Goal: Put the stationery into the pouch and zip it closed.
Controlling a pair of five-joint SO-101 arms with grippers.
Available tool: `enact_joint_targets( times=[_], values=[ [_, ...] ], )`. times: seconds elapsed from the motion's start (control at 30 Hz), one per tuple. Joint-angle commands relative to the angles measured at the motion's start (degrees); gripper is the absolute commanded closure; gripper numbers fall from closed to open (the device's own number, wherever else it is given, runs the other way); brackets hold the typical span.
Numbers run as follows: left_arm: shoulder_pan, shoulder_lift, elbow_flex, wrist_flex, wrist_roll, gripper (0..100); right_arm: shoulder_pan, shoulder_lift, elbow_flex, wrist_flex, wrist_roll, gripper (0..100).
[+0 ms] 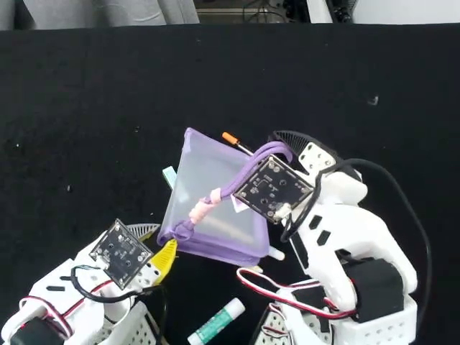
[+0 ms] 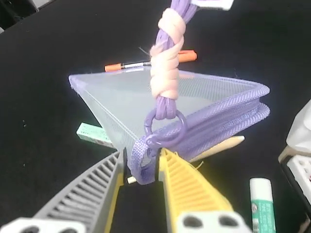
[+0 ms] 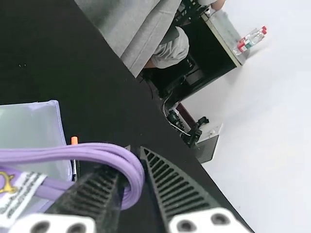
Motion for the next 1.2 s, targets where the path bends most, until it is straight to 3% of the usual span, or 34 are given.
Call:
enact_joint_targets(
  times=[0.0,0.27,0.47,0.63,1.17],
  values=[
    [-1.54,0.62,4.09,-4.75,-0.26,88,0.79,-1.01,-3.38,-0.26,0.53,98.7],
    [-14.9,0.62,11.65,-15.74,-0.26,87,0.88,-1.01,-6.55,0.0,0.44,98.7],
    [-14.99,0.62,13.67,-16.09,-0.44,87,0.88,-1.01,-6.64,-0.09,0.44,98.7],
    [-14.99,0.53,17.27,-16.44,-7.12,87,0.88,-1.01,-8.48,1.14,0.44,98.7],
    [-14.9,0.53,28.53,-33.76,-7.82,87,0.62,-1.1,-12.79,6.42,0.44,98.7]
  ],
)
